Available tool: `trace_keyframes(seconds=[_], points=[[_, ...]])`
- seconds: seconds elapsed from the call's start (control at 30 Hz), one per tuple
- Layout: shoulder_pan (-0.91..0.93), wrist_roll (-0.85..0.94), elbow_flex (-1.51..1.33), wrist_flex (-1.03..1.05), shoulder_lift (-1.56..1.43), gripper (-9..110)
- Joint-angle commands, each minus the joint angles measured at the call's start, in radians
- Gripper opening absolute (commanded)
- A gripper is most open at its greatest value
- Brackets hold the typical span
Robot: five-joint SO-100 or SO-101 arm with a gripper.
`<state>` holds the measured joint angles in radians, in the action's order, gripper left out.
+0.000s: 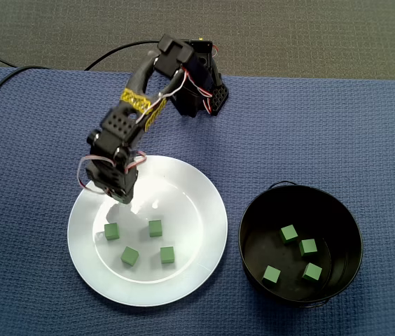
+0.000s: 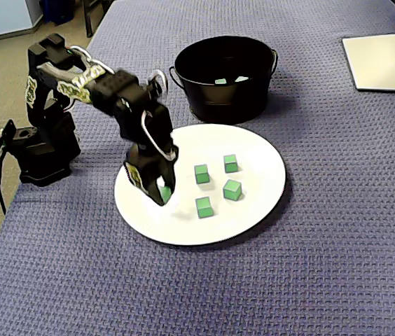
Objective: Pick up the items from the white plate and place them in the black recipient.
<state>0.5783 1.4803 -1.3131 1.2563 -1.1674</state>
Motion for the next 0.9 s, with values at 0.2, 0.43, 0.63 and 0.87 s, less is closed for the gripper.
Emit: trace_keyframes(seconds=[0.2,0.43,0.63,0.87], points=[[-0.086,-0.511,0.261,0.058,-0.396,0],[-0.328,-0.905,0.288,-0.061,-0.578,0],[-0.618,-1.065,0.336,-0.229,-0.531,0],[-0.848,-1.019,0.471,-0.327,-0.210,0]])
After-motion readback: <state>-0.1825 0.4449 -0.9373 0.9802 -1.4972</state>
